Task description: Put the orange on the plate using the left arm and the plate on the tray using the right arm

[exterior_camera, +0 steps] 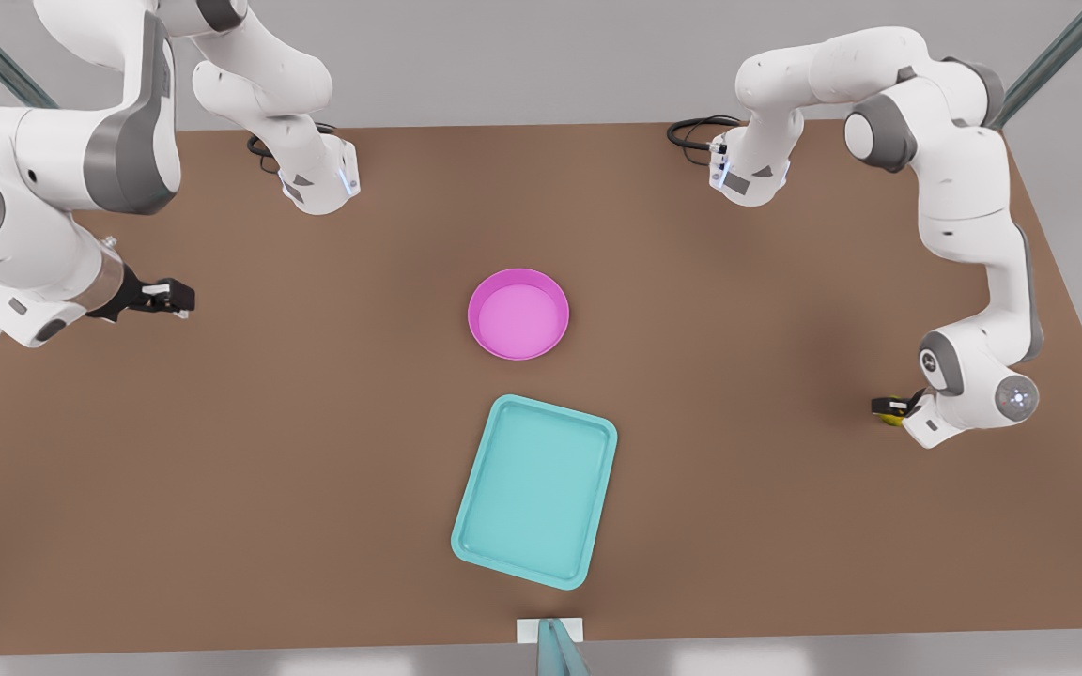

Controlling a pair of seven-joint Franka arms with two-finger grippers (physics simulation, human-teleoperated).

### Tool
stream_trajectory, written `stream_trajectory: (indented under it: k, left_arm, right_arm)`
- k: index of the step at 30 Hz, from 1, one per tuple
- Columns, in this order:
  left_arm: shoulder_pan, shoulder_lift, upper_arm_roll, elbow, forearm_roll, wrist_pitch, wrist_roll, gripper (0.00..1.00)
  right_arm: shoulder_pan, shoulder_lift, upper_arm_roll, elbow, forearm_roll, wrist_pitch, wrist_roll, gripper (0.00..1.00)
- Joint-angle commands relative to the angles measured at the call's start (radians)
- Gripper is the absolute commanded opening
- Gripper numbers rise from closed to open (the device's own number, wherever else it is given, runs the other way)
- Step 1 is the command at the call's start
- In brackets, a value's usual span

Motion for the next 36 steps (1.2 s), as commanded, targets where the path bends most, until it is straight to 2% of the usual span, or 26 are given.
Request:
stream_trajectory:
  k: [1,4,5,6,11,16,18,19,22,24,27,29,36]
  left_arm:
    - [0.000,0.002,0.000,0.000,0.001,0.010,0.098,1.00]
    - [0.000,0.005,0.000,0.002,-0.001,0.014,0.095,0.99]
    - [0.000,0.007,0.000,0.002,-0.001,0.014,0.094,0.70]
    - [0.000,0.005,0.000,0.002,-0.001,0.013,0.094,0.67]
    - [0.000,0.004,0.000,0.000,-0.001,0.008,0.091,0.68]
    - [-0.024,-0.053,-0.001,0.000,0.001,-0.053,-0.026,0.67]
    - [-0.216,-0.170,-0.009,0.000,-0.008,-0.189,-0.303,0.67]
    - [-0.311,-0.193,-0.017,0.010,-0.008,-0.222,-0.421,0.67]
    - [-0.580,-0.193,-0.020,0.137,-0.011,-0.478,-0.708,0.67]
    - [-0.804,-0.182,-0.021,0.151,-0.016,-0.498,-0.859,0.67]
    - [-1.018,-0.105,-0.021,0.241,-0.102,-0.492,-1.061,0.67]
    - [-1.062,-0.050,-0.055,0.307,-0.108,-0.484,-1.175,0.67]
    - [-1.103,-0.007,-0.092,0.301,-0.175,-0.358,-1.287,0.68]
  right_arm:
    - [0.000,0.000,0.000,0.000,0.000,-0.001,-0.001,1.00]
    - [0.000,0.005,0.000,0.000,0.001,-0.001,-0.003,1.00]
    - [0.000,0.005,0.000,0.000,0.001,0.000,-0.003,1.00]
    - [0.000,0.005,0.000,0.000,0.001,-0.001,-0.003,1.00]
    - [-0.001,0.008,0.000,0.000,0.000,-0.001,-0.006,1.00]
    - [-0.001,0.009,0.000,0.000,0.001,-0.001,-0.007,1.00]
    - [-0.003,0.009,0.000,0.000,0.001,0.000,-0.007,1.00]
    - [-0.003,0.011,0.000,0.000,0.001,-0.001,-0.007,1.00]
    - [-0.003,0.012,0.000,0.000,0.001,0.000,-0.007,1.00]
    - [-0.003,0.017,0.000,0.000,0.001,0.000,-0.006,1.00]
    - [-0.003,0.017,0.000,0.000,0.001,0.000,-0.006,1.00]
    - [-0.003,0.019,0.000,0.000,0.001,0.000,-0.007,1.00]
    - [-0.003,0.020,0.000,0.000,0.001,0.002,-0.006,1.00]
